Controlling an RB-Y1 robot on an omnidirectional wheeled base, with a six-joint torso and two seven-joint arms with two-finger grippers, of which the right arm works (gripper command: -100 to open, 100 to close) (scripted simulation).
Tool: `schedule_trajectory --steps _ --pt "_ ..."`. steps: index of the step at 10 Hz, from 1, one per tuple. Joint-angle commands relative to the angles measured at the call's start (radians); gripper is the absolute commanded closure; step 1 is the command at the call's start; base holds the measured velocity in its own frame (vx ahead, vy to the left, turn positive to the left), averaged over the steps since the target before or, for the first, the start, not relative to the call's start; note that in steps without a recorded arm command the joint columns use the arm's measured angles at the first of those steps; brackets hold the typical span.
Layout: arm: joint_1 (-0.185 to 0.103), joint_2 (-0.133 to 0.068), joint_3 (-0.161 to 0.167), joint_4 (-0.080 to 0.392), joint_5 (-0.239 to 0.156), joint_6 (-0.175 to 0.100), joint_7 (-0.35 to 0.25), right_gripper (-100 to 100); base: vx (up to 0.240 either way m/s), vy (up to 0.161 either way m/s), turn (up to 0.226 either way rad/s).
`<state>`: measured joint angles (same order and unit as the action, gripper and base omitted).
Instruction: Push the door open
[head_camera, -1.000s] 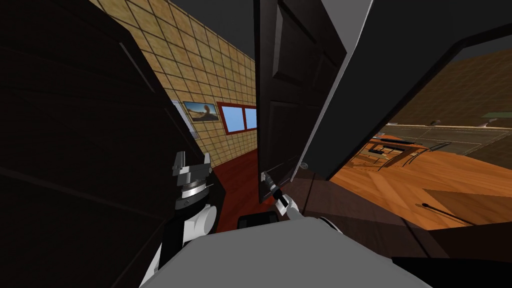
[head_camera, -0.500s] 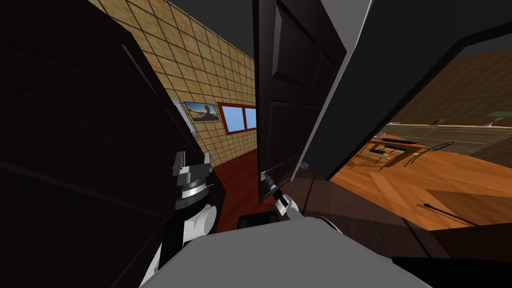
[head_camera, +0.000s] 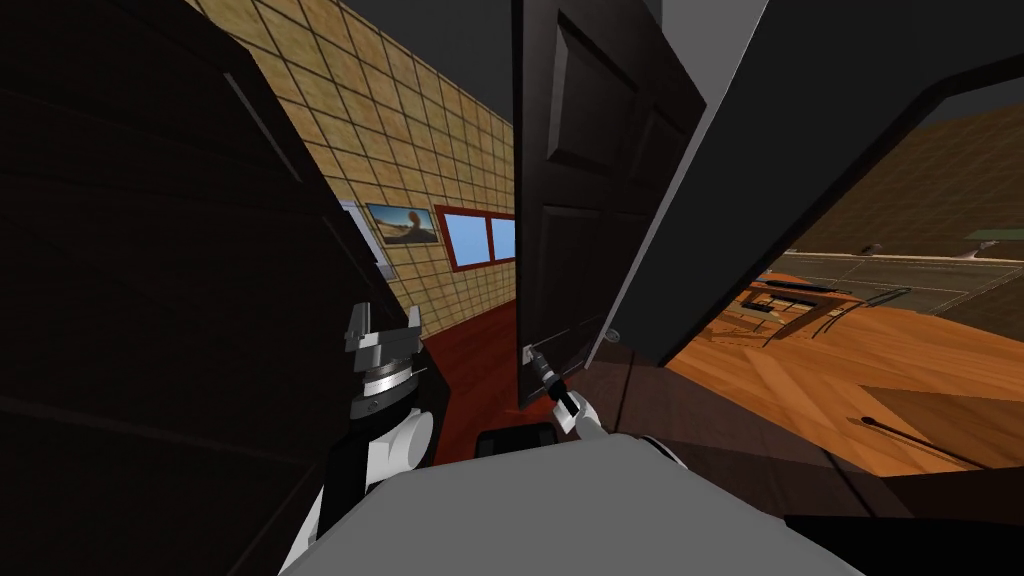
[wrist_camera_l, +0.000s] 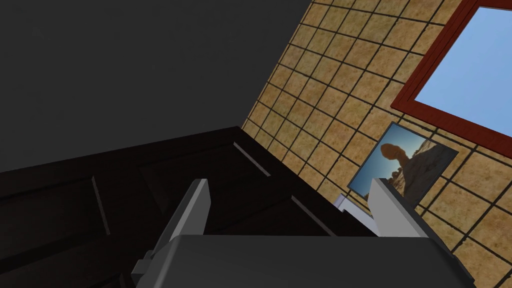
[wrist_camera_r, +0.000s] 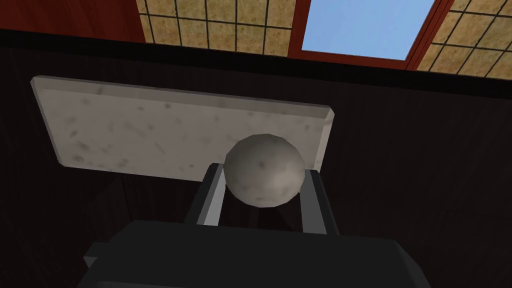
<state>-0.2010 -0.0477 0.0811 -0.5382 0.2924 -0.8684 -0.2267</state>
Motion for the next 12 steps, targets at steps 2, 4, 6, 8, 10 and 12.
schedule_trajectory --steps 2,4,6,8,10,12 --pt "-0.012 -0.019 -0.032 -0.009 -0.038 0.006 0.034 100 0.218 0.049 -0.052" --pt "-0.091 -0.014 -0.051 0.152 -0.054 -0.055 0.054 -100 0.019 0.011 -0.094" --pt "-0.096 -0.013 -0.053 0.149 -0.057 -0.049 0.052 -100 -0.195 0.016 -0.031" --pt "-0.102 -0.007 -0.056 0.146 -0.062 -0.042 0.048 -100 -0.202 0.041 -0.047" --pt "-0.109 0.009 -0.058 0.142 -0.068 -0.034 0.045 -100 -0.215 0.078 -0.044" --pt "-0.113 0.024 -0.060 0.139 -0.071 -0.029 0.043 -100 -0.197 0.023 -0.039"
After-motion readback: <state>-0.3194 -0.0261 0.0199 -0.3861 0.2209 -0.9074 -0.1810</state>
